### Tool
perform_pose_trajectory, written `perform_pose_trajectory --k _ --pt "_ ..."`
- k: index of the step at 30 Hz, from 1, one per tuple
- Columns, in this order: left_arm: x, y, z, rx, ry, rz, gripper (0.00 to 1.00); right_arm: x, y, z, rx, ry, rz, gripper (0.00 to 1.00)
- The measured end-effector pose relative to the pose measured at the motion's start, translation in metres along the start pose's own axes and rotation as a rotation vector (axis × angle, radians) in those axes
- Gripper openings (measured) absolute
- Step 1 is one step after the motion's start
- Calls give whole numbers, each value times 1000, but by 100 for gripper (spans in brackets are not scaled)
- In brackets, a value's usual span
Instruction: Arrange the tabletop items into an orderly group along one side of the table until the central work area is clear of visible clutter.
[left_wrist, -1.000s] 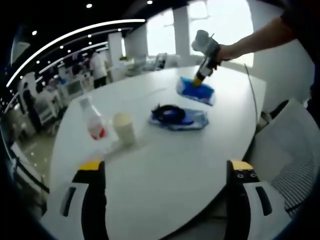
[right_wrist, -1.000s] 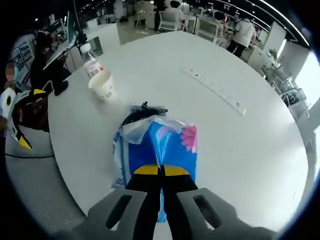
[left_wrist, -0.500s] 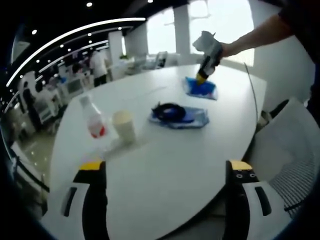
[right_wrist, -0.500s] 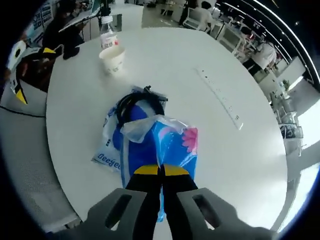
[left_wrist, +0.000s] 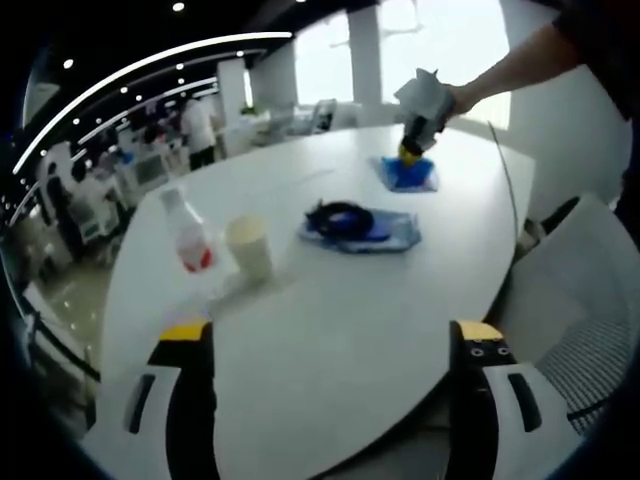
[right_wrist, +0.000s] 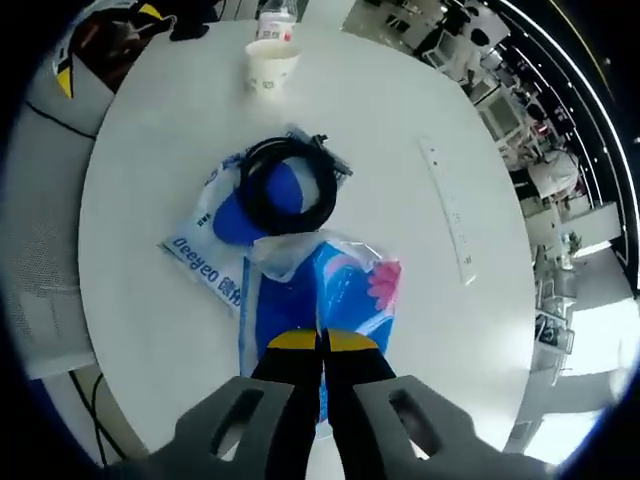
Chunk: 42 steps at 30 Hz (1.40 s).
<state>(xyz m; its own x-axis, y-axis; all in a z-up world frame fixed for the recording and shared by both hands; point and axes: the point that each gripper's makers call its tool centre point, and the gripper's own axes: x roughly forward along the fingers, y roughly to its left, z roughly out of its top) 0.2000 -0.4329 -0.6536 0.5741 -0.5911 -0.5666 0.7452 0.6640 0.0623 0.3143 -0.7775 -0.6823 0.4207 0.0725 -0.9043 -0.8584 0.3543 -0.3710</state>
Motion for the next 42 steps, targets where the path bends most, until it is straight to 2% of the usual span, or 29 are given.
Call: perform_pose_trajectory --k 6,9,11,15,23,29,37,42 --pt "0 1 -1 -2 3 4 93 7 -1 -8 -103 14 5 0" --pt "0 2 0 1 1 6 92 10 -1 -11 -106 20 10 0" --pt "0 2 0 -1 2 7 92 15 -2 -16 -159 37 10 0" --pt "1 2 -2 1 13 7 91 23 -1 -19 -161 38 20 0" --pt "1 4 -6 7 32 15 90 38 0 -22 -267 44 29 0" --pt "1 6 -8 3 45 24 89 50 -1 -27 -260 48 45 0" --pt "0 6 -5 2 31 19 89 59 3 -31 -315 58 57 0" --pt "-1 7 -6 6 37 25 89 61 7 -34 -280 58 68 0"
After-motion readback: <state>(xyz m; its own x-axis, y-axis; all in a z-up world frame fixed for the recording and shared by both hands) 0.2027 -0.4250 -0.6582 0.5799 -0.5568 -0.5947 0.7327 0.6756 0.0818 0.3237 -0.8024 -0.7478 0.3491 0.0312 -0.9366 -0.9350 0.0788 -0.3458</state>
